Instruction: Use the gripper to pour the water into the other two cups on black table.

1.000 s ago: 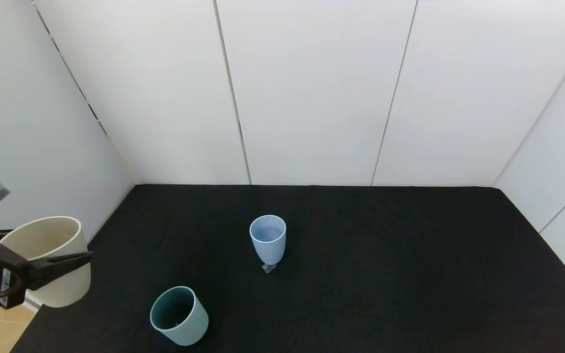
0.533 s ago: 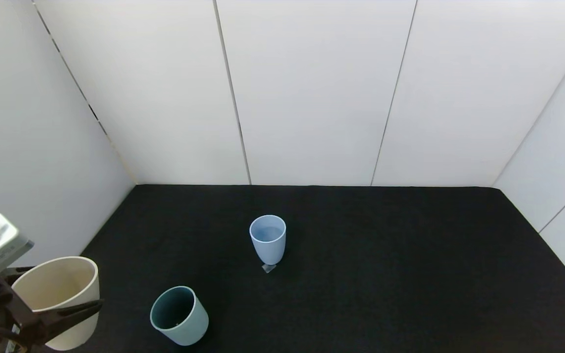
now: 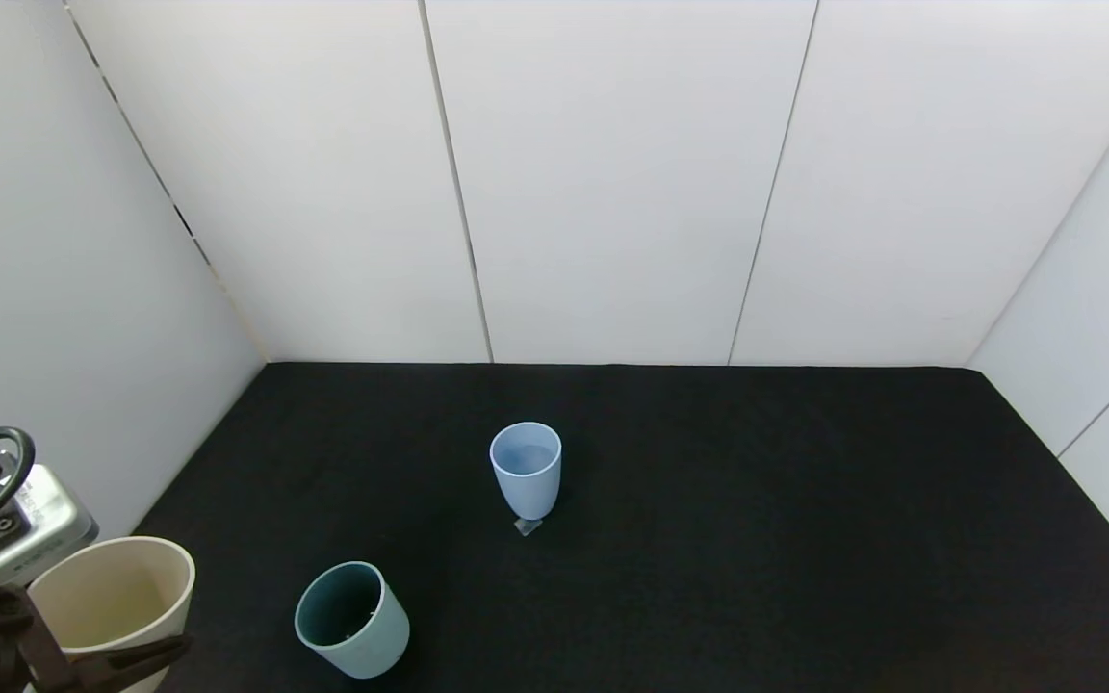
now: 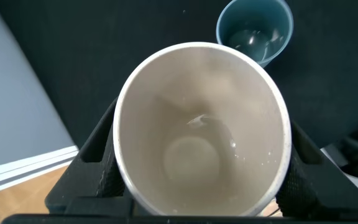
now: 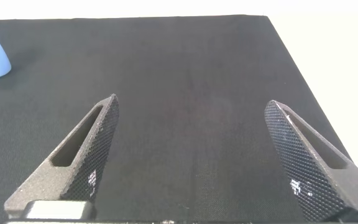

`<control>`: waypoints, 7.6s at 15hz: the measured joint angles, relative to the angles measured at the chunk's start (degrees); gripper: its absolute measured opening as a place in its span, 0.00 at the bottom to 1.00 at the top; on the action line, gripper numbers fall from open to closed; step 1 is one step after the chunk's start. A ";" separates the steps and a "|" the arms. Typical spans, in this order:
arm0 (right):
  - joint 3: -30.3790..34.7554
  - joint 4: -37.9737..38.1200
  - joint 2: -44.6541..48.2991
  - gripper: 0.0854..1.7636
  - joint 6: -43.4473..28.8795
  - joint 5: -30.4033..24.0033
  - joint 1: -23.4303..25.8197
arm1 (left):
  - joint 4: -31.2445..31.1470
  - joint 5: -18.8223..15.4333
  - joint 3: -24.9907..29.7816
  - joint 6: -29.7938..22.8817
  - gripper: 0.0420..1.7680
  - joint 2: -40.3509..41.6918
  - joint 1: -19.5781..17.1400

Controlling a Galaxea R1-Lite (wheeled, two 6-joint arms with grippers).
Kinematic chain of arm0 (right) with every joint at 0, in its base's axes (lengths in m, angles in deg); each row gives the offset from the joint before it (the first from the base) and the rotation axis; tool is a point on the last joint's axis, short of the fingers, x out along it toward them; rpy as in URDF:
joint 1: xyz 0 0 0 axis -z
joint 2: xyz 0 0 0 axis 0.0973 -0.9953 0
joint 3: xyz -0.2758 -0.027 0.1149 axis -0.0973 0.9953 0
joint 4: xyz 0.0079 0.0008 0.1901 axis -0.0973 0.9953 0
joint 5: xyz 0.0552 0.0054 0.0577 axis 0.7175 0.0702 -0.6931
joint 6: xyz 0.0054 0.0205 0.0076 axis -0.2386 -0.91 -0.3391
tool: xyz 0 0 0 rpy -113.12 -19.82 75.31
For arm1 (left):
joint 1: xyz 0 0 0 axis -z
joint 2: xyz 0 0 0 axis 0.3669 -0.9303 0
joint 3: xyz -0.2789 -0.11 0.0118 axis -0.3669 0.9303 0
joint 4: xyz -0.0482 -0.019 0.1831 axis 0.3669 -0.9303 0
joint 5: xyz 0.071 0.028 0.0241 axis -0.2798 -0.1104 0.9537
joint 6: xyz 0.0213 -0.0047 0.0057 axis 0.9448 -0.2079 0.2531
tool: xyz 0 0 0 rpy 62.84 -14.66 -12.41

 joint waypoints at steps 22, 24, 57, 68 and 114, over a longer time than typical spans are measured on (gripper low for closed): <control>0.00 -0.02 0.00 0.97 0.00 0.00 0.00 | 0.02 13.34 -2.38 11.25 0.72 -10.83 13.78; 0.00 0.00 0.00 0.97 0.00 0.02 0.00 | -0.01 13.86 -2.85 13.51 0.72 -11.61 13.98; 0.00 -0.02 0.00 0.97 0.00 0.00 0.00 | -6.70 35.71 -14.15 25.55 0.71 -20.29 27.92; 0.00 0.00 0.00 0.97 0.01 0.02 0.00 | -6.73 44.01 -13.85 29.05 0.71 -20.53 32.79; 0.00 0.00 0.00 0.97 0.01 0.02 0.00 | -5.52 8.74 -39.86 8.30 0.71 -32.79 19.53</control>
